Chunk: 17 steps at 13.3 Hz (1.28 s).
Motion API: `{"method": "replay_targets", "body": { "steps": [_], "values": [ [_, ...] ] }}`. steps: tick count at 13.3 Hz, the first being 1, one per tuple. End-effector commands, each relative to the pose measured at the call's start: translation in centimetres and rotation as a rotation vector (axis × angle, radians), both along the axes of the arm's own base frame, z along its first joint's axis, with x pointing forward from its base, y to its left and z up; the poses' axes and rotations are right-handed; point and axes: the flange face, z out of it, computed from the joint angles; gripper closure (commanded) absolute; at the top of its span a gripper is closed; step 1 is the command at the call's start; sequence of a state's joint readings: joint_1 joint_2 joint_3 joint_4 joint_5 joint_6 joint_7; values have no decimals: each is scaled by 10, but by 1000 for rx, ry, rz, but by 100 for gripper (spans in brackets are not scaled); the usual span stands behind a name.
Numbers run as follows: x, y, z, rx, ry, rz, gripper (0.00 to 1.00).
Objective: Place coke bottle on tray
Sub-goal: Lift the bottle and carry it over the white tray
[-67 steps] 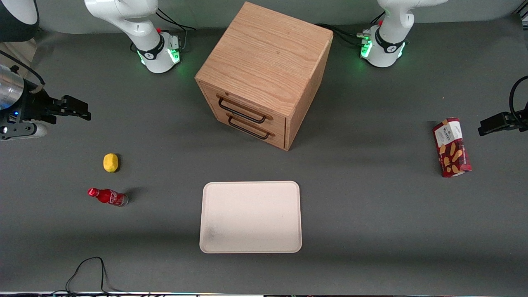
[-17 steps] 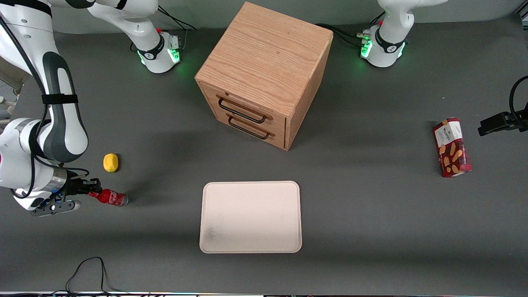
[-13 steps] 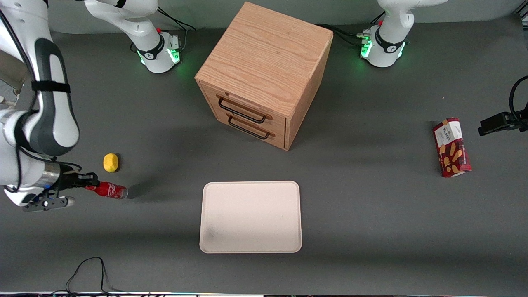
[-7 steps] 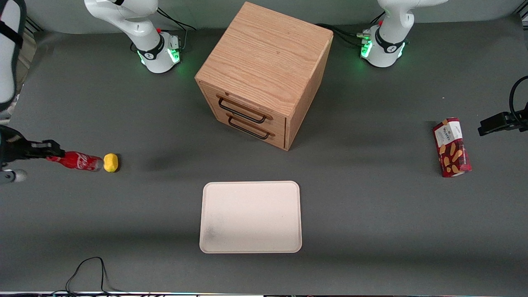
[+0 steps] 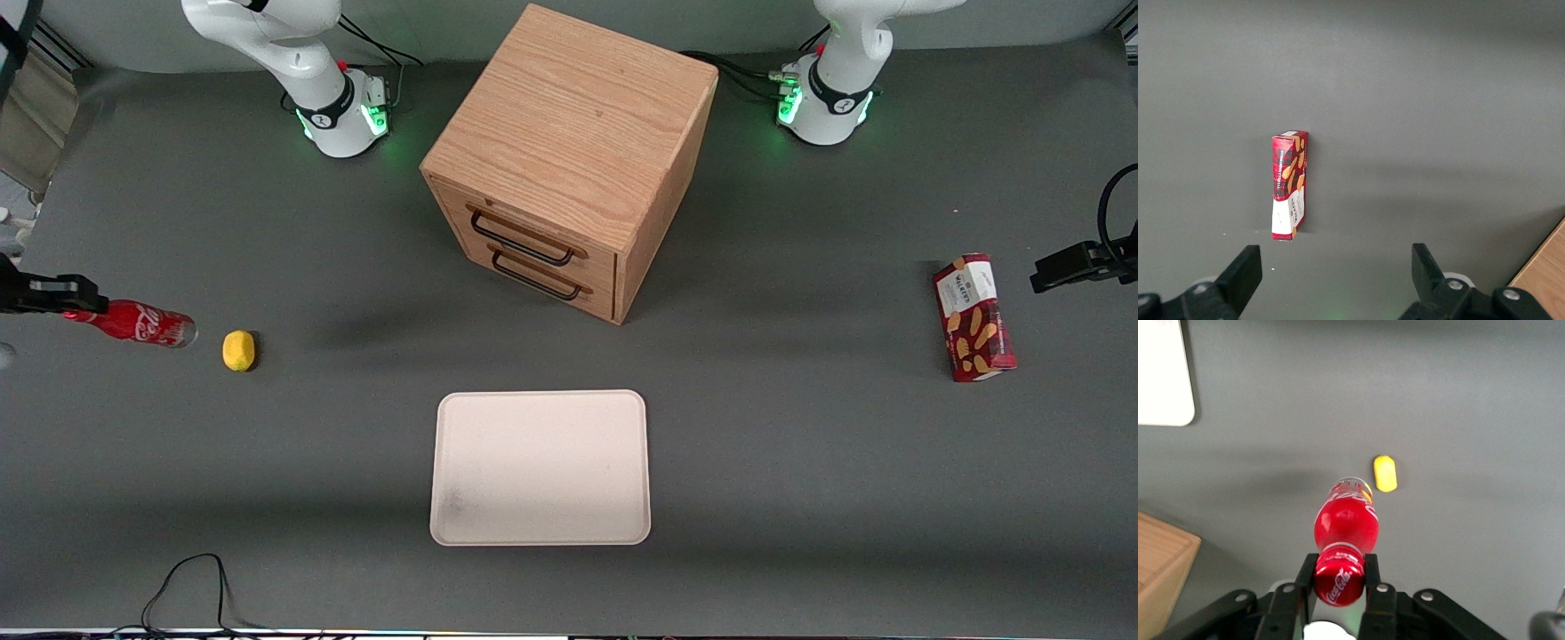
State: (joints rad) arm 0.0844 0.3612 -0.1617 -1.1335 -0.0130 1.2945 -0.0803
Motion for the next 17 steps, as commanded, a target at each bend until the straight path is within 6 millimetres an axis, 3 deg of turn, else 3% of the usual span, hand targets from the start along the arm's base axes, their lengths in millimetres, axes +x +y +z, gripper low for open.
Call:
{"method": "replay_targets", "body": {
  "steps": [1, 3, 6, 11, 17],
  "values": [
    [33, 84, -22, -39, -14, -80, 100],
    [49, 144, -45, -2, -47, -155, 100],
    [77, 199, -85, 72, -136, -261, 100],
    [119, 262, -171, 158, -313, -305, 100],
    [131, 299, -230, 134, -411, -234, 100]
  ]
}}
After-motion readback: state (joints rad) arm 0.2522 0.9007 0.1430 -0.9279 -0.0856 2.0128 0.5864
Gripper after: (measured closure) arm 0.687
